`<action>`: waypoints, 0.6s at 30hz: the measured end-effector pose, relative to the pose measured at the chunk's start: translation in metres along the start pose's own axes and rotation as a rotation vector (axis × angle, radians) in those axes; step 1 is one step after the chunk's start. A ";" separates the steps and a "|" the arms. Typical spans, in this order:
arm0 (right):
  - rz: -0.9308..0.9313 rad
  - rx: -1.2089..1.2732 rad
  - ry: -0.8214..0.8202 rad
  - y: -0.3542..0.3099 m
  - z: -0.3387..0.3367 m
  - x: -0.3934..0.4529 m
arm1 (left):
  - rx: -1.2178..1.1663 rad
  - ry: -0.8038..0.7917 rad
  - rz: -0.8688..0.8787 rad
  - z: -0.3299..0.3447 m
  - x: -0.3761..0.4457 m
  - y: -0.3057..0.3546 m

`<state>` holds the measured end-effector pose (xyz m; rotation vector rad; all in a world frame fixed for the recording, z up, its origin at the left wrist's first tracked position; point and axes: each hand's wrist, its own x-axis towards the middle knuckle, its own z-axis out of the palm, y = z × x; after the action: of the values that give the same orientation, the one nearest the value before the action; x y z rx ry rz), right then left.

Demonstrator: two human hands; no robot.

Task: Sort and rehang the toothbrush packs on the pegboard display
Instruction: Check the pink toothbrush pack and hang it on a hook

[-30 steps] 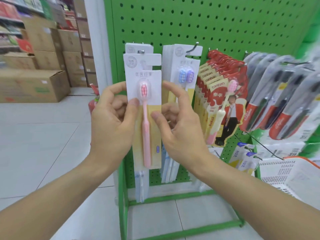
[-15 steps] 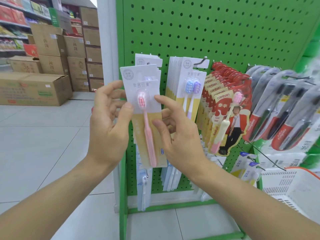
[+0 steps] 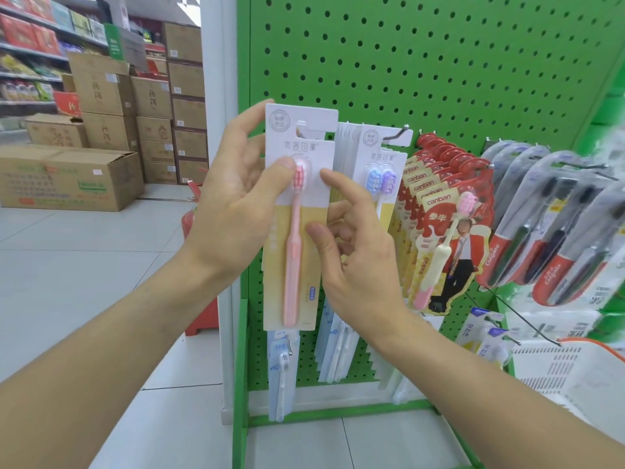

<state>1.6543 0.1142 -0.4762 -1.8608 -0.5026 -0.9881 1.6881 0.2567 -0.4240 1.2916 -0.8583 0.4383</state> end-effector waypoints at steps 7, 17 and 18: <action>0.082 0.028 -0.043 0.004 0.000 -0.005 | -0.178 -0.018 -0.150 -0.008 0.008 -0.004; 0.045 -0.023 -0.024 0.007 0.006 -0.003 | -0.158 0.035 -0.090 -0.003 0.012 -0.009; 0.042 -0.025 -0.019 0.007 0.006 -0.003 | -0.142 0.029 -0.083 -0.003 0.012 -0.010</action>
<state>1.6599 0.1162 -0.4835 -1.8967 -0.4626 -0.9536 1.7034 0.2555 -0.4213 1.1829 -0.7938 0.3238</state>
